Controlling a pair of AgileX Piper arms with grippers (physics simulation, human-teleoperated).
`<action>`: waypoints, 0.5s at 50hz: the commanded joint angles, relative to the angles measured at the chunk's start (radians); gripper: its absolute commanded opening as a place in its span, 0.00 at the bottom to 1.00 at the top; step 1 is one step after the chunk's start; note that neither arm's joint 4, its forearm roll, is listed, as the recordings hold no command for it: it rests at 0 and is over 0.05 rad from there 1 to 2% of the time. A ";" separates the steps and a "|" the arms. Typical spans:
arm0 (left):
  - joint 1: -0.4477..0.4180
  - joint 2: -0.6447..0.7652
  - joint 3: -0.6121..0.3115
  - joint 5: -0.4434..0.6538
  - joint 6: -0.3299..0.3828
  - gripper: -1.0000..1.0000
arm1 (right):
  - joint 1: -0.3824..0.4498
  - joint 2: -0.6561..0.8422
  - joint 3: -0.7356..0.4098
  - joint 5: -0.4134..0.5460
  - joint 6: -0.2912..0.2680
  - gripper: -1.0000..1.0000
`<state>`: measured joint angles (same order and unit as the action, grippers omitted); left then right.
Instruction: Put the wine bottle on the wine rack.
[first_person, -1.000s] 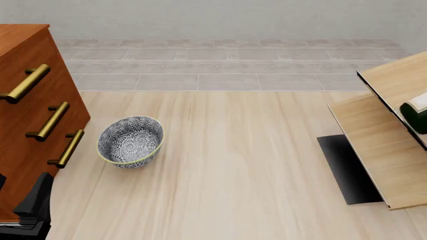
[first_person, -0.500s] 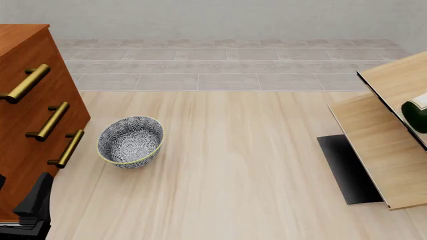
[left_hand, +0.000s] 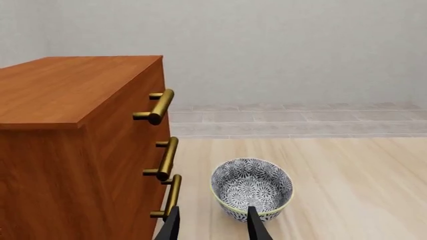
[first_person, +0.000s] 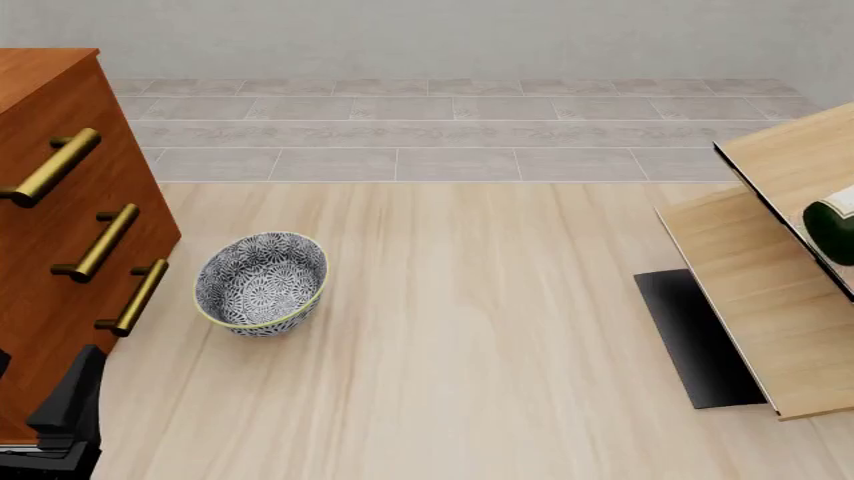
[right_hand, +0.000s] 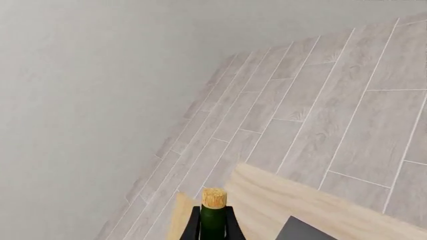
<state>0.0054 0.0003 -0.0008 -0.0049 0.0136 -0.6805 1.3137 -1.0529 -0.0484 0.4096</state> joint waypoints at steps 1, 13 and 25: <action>-0.002 0.000 0.000 -0.003 0.001 1.00 | -0.001 0.014 0.020 0.000 0.001 0.00; -0.002 0.000 0.001 -0.006 0.002 1.00 | -0.006 0.014 0.019 0.001 0.013 0.00; -0.001 0.000 0.001 -0.007 0.000 1.00 | -0.022 0.004 0.007 0.018 0.016 1.00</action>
<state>0.0040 0.0002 -0.0002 -0.0109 0.0150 -0.6929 1.3201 -1.0453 -0.0419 0.4223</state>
